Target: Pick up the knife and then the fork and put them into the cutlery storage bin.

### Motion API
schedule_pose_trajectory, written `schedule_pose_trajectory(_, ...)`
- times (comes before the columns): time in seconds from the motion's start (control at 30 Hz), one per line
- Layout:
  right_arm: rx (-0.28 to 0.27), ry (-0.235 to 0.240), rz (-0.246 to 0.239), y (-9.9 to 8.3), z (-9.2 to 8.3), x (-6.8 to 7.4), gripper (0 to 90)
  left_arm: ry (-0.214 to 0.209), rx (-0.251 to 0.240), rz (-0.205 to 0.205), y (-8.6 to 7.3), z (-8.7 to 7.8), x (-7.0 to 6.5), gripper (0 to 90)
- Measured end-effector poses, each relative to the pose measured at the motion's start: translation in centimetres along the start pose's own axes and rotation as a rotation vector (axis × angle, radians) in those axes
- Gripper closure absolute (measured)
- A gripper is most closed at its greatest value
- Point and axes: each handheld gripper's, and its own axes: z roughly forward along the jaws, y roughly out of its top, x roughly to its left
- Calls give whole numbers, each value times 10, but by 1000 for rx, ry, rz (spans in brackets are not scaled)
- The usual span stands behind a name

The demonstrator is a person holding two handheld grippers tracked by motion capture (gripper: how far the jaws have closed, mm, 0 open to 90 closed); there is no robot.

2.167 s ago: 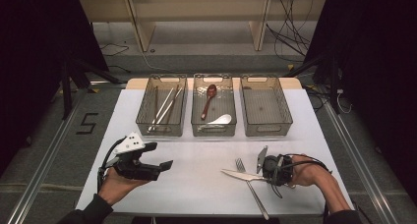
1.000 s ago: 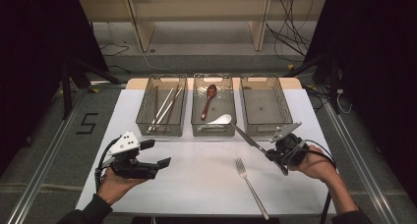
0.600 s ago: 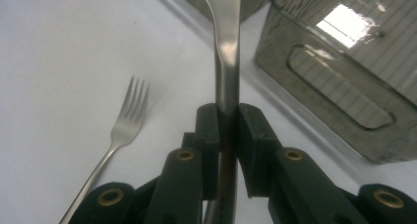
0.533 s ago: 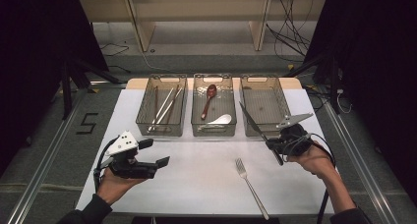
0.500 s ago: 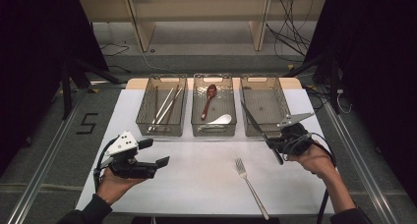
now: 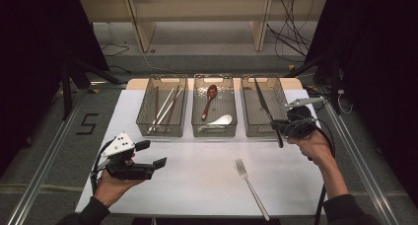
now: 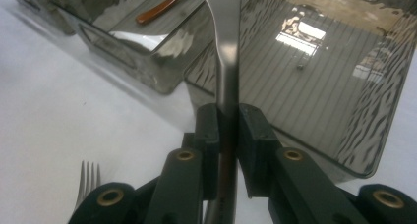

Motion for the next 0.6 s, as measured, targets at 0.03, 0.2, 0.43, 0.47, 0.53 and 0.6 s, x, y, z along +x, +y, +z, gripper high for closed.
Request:
schedule_pose_trajectory(0.03,-5,-5,7,2,0,-1,804,0,-2,0,0,0,0,157)
schedule_pose_trajectory(0.2,-22,-30,31,11,-2,-7,804,-3,5,4,-1,0,-1,156)
schedule_pose_trajectory(0.43,-33,-77,27,30,2,-16,804,-3,6,3,-1,1,-1,156)
schedule_pose_trajectory(0.47,-34,-89,22,32,3,-17,804,-3,7,2,-1,1,-1,157)
schedule_pose_trajectory(0.53,-35,-96,26,36,5,-20,804,-2,6,3,-1,1,0,156)
schedule_pose_trajectory(0.6,-35,-110,29,41,7,-24,803,-1,5,5,-1,0,0,156)
